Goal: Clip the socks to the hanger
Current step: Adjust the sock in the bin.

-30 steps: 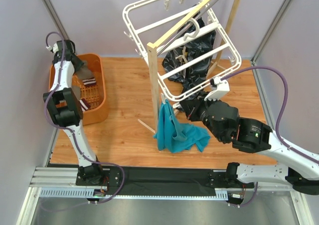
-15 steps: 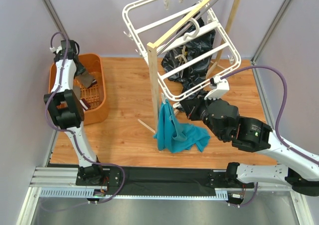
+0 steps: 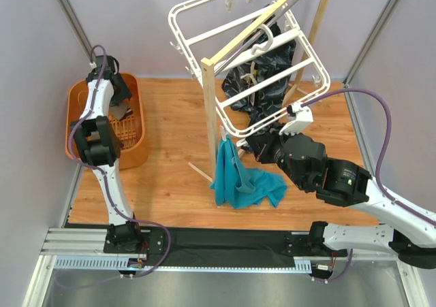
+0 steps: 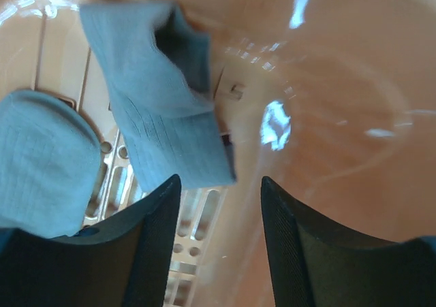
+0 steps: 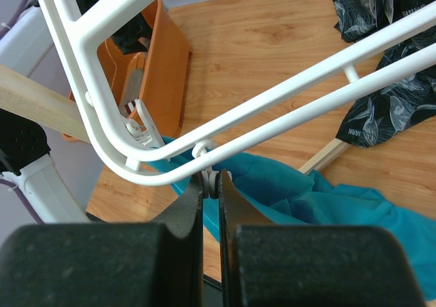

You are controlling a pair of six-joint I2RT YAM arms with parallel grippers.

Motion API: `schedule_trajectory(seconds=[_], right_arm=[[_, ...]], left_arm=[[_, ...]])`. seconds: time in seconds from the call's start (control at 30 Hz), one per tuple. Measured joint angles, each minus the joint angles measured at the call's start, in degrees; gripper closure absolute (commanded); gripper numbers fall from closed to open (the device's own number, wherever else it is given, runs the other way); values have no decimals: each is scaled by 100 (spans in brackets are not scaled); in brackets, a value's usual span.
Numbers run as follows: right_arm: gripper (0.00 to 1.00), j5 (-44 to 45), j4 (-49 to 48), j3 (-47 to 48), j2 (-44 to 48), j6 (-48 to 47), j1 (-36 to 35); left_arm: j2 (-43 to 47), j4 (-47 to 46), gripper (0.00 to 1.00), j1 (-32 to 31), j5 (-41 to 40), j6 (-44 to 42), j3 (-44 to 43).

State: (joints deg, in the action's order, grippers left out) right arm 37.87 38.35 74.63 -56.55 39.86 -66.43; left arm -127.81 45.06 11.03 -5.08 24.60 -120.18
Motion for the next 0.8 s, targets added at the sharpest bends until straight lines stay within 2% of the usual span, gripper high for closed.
schedule_trajectory(seconds=[0.23, 0.33, 0.37, 0.53, 0.57, 0.6, 0.8], right_arm=[[100, -59, 7, -11, 57, 26, 76], [100, -96, 26, -11, 81, 42, 116], [100, -111, 33, -11, 83, 42, 129], [100, -155, 44, -11, 79, 42, 162], [100, -157, 44, -11, 79, 42, 166], [100, -160, 44, -11, 79, 42, 173], [100, -192, 42, -11, 72, 39, 177]], left_arm=[[-343, -66, 40, -192, -476, -457, 133], [-433, -133, 45, -223, -616, -529, 131], [-459, -146, 53, -221, -649, -546, 129], [-586, -107, 75, -203, -817, -577, 74], [-590, -96, 92, -203, -844, -584, 74], [-590, -90, 98, -203, -868, -557, 74], [-485, -37, 100, -166, -680, -402, 153]])
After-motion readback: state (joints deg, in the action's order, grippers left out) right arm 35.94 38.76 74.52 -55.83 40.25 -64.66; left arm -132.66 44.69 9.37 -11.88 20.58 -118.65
